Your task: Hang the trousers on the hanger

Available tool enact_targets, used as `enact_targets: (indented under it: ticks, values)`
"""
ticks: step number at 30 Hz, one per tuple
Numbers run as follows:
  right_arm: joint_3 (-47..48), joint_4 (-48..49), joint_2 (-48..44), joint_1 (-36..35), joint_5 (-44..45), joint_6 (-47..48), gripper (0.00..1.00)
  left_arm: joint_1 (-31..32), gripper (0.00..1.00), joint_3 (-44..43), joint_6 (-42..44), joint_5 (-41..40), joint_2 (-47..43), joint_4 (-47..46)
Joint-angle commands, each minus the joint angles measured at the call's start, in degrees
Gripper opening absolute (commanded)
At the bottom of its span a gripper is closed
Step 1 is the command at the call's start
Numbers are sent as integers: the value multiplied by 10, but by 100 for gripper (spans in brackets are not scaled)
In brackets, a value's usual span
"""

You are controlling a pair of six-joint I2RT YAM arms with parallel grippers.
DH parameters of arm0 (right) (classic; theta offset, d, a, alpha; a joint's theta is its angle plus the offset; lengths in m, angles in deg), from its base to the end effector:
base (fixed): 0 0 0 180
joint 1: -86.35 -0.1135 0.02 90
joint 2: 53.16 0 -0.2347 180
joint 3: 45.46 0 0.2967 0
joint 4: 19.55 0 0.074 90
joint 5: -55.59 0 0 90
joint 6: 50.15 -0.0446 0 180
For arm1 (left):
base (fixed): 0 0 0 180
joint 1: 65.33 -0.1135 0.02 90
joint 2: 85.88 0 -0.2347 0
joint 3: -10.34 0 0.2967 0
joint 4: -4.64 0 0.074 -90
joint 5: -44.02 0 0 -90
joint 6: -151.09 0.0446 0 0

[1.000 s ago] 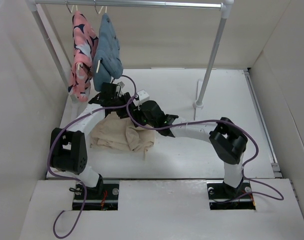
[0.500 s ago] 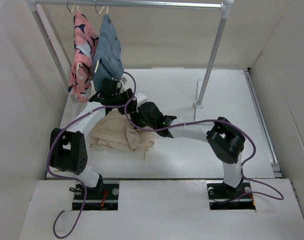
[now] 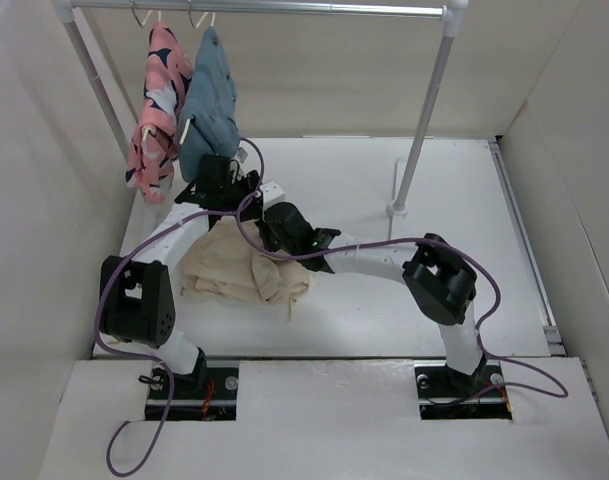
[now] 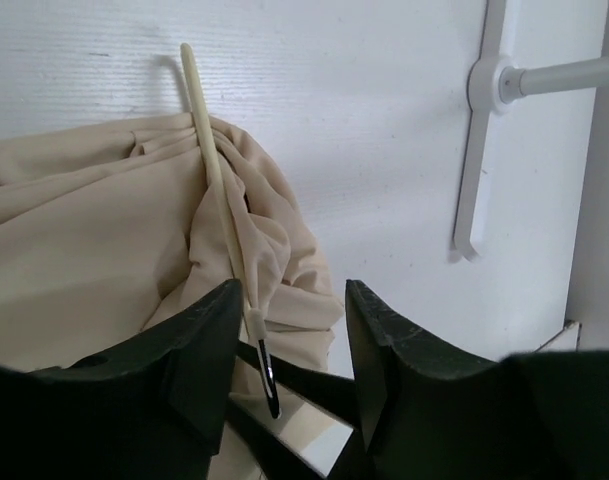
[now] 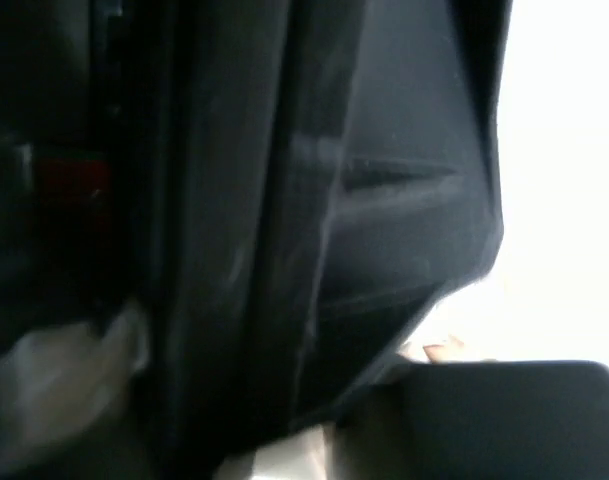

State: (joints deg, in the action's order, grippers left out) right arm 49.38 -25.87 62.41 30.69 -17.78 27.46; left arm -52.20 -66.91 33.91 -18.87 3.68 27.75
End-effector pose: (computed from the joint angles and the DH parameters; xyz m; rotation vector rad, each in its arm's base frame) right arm 0.2941 0.4079 0.1671 -0.5834 1.9668 0.4525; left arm 0.3856 -0.1108 0.2190 0.0026 2.2587 -0.9058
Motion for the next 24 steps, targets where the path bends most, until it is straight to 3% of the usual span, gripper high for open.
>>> enact_targets:
  ticks: [1,4,5,13,18,24]
  values:
    - [38,-17,31,10,54,-18,27,21,43,5,11,61,-12,15]
    - [51,-45,45,10,73,-47,3,21,43,5,16,61,-12,15]
    - [58,-54,45,10,73,-57,0,21,43,5,23,61,-12,15]
    - [45,-78,41,34,36,-115,0,21,43,-81,152,-19,-59,139]
    - [38,-78,33,57,5,-160,0,43,63,-95,260,-53,-105,204]
    - [38,-78,33,73,-19,-193,0,80,70,-18,306,-31,-133,232]
